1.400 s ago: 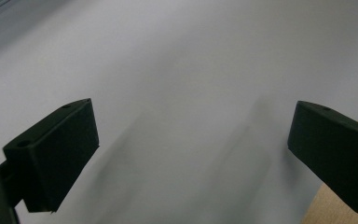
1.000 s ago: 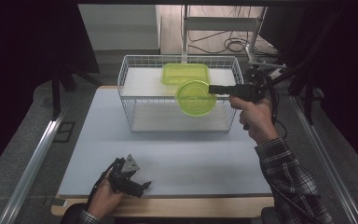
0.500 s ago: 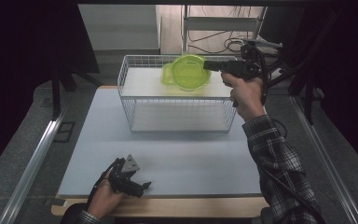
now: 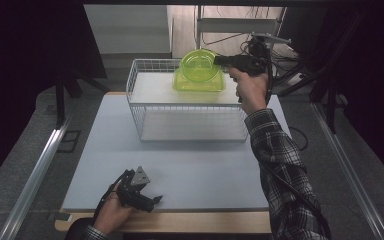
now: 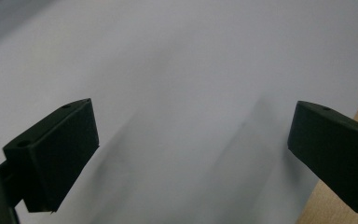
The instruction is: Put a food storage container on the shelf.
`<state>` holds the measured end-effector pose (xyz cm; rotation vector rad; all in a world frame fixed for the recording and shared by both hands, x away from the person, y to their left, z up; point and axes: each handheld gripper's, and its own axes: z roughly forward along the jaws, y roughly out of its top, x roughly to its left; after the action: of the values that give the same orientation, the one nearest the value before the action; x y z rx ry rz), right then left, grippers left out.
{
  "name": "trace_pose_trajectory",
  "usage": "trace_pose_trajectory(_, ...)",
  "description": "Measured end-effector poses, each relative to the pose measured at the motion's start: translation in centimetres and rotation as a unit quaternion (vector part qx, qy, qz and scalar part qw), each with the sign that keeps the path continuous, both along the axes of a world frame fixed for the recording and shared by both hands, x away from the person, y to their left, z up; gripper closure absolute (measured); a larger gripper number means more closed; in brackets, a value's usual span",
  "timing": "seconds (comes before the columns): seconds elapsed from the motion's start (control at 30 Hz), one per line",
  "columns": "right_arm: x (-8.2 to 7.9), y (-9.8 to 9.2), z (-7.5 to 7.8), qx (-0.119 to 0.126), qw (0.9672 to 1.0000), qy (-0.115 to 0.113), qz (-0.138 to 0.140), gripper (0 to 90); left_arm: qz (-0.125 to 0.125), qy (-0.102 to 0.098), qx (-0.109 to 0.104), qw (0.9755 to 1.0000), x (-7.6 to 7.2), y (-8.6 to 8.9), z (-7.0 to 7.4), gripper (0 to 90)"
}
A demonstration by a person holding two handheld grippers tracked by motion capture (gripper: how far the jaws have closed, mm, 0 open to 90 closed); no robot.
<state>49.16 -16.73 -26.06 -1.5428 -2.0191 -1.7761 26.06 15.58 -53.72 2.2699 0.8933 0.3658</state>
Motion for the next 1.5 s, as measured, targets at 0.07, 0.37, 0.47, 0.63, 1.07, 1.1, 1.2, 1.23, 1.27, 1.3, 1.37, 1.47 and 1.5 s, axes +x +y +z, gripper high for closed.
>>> trace_pose_trajectory(0.07,0.2,0.1,-0.1,-0.002,1.0,0.004,-0.005,81.3,0.0,0.0,0.001,1.0,0.0,0.0,0.0,1.6)
trace_pose_trajectory(0.37,0.4,0.7,-0.4,-0.049,0.9982,-0.009,-0.034,76.6,-0.003,0.001,0.004,1.0,0.0,-0.1,-0.1,1.6)
trace_pose_trajectory(0.47,0.5,1.0,-0.7,-0.06,0.9975,-0.009,-0.037,74.9,-0.002,0.001,0.003,1.0,0.0,-0.1,-0.1,1.6)
trace_pose_trajectory(0.63,0.6,1.3,-0.8,-0.071,0.9964,-0.014,-0.045,69.4,-0.003,0.001,0.004,1.0,0.0,-0.1,-0.1,1.6)
trace_pose_trajectory(1.07,-0.5,0.3,0.0,-0.097,0.9941,-0.047,-0.015,47.1,-0.006,0.002,0.009,0.9999,-0.1,-0.3,-0.2,1.6)
trace_pose_trajectory(1.1,-0.7,0.2,0.0,-0.1,0.9936,-0.05,-0.012,46.0,-0.006,0.002,0.01,0.9999,-0.1,-0.3,-0.2,1.6)
trace_pose_trajectory(1.2,-1.2,-0.1,0.0,-0.108,0.9927,-0.055,-0.002,44.1,-0.007,0.002,0.011,0.9999,-0.1,-0.3,-0.2,1.6)
trace_pose_trajectory(1.23,-1.3,-0.2,-0.1,-0.109,0.9924,-0.057,0.002,43.4,-0.007,0.002,0.011,0.9999,-0.1,-0.3,-0.2,1.6)
trace_pose_trajectory(1.27,-1.5,-0.3,-0.1,-0.11,0.9922,-0.059,0.005,42.8,-0.007,0.003,0.011,0.9999,-0.1,-0.3,-0.2,1.6)
trace_pose_trajectory(1.3,-1.7,-0.3,-0.1,-0.11,0.9921,-0.06,0.006,42.2,-0.007,0.002,0.011,0.9999,-0.1,-0.3,-0.2,1.6)
trace_pose_trajectory(1.37,-2.0,-0.5,-0.2,-0.112,0.9916,-0.064,0.014,41.1,-0.007,0.002,0.011,0.9999,-0.1,-0.3,-0.2,1.6)
trace_pose_trajectory(1.47,-2.5,-0.6,-0.4,-0.121,0.99,-0.07,0.021,38.9,-0.006,0.002,0.012,0.9999,-0.1,-0.3,-0.2,1.6)
trace_pose_trajectory(1.5,-2.7,-0.6,-0.5,-0.121,0.9898,-0.071,0.026,38.2,-0.006,0.002,0.011,0.9999,-0.1,-0.3,-0.2,1.6)
